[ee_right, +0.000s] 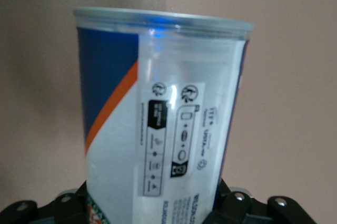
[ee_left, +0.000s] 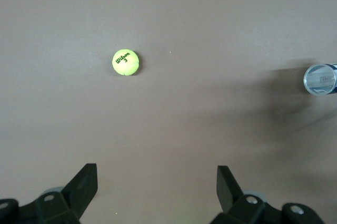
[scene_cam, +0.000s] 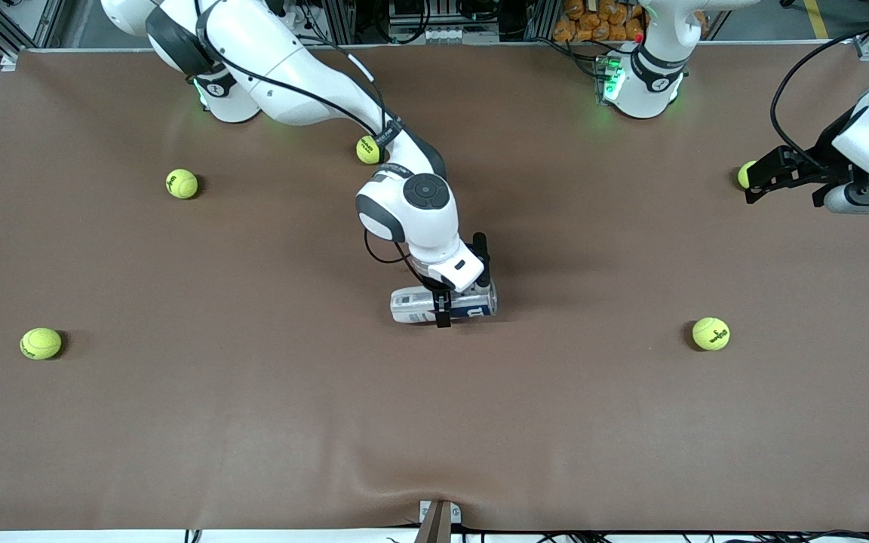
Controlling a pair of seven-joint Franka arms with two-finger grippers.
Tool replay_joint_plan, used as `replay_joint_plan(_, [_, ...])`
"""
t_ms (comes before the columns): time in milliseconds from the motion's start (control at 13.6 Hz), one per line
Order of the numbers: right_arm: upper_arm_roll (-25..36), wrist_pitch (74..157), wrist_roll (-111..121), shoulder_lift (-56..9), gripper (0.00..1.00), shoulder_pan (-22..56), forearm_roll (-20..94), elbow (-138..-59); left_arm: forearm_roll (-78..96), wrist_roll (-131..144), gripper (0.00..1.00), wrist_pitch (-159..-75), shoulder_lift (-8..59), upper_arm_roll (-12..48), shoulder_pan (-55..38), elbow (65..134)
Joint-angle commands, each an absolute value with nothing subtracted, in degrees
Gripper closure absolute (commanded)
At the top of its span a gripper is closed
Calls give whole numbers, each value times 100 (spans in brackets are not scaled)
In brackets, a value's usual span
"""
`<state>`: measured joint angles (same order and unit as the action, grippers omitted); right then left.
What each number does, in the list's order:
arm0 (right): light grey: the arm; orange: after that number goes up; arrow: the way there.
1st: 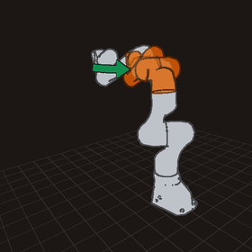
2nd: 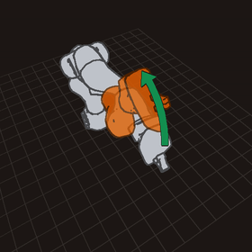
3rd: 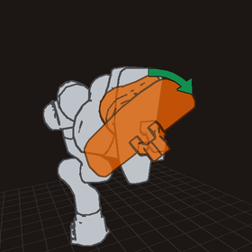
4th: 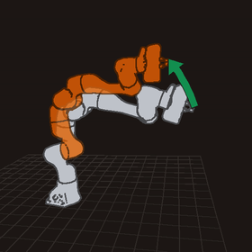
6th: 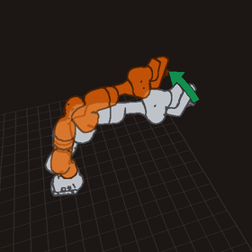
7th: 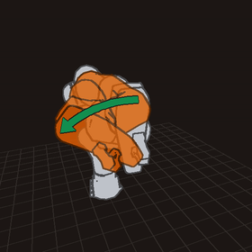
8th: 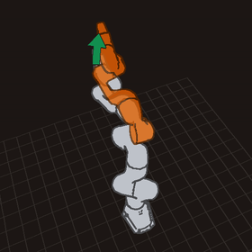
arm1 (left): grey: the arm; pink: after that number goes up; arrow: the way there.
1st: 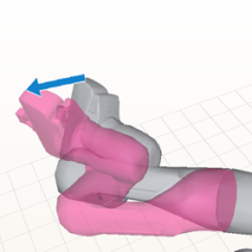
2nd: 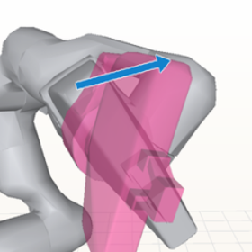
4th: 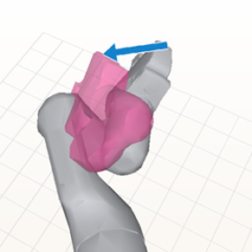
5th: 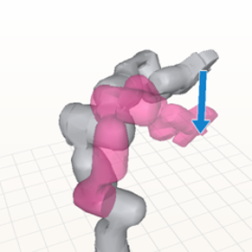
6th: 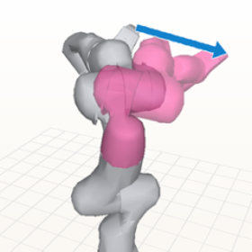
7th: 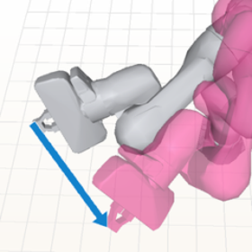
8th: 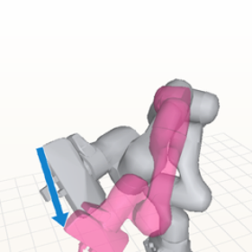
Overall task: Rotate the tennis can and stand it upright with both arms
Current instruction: 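Carry the can with the right gripper toward the table middle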
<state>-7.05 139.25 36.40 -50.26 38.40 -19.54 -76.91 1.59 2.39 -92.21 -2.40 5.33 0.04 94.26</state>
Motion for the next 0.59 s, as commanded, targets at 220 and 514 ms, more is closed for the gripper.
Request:
replay_joint_plan(220, [-721, 13896, 3613, -4879, 0, 3691, -1986, -7567, 211, 220, 0, -9062, -211, 554, 35, 9334])
replay_joint_plan(514, [-729, 13852, 3227, -4098, 0, 3385, -1250, -8066, 211, 228, 0, -9053, -211, 554, 35, 9334])
